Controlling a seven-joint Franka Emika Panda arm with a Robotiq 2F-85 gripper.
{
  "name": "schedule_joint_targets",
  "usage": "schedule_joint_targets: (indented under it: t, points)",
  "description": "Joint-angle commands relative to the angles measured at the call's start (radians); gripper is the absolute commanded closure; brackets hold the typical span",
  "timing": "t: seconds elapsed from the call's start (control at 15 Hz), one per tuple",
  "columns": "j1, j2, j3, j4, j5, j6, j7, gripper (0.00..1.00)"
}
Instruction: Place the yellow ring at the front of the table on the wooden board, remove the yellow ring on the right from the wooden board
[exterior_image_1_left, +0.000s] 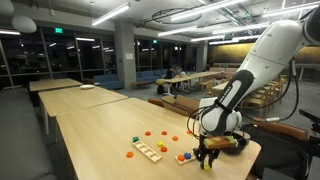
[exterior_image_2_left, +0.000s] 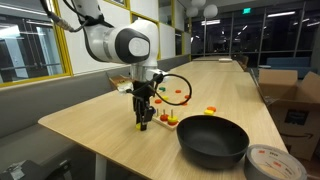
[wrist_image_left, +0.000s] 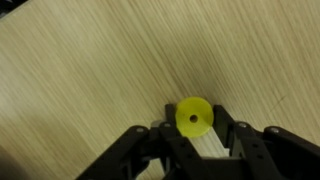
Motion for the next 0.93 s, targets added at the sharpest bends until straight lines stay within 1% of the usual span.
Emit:
schedule_joint_targets:
  t: [0.0, 0.33, 0.6, 0.87]
  points:
    - [0.003, -0.032, -0.001, -0.018, -0.023, 0.006, 0.027, 0.83]
    - [-0.002, -0.065, -0.016, -0.030, -0.052, -0.014, 0.034, 0.83]
    - [-0.010, -0.117, -0.023, -0.045, -0.094, -0.036, 0.038, 0.83]
    - [-0.011, -0.176, -0.009, -0.038, -0.140, -0.078, 0.054, 0.83]
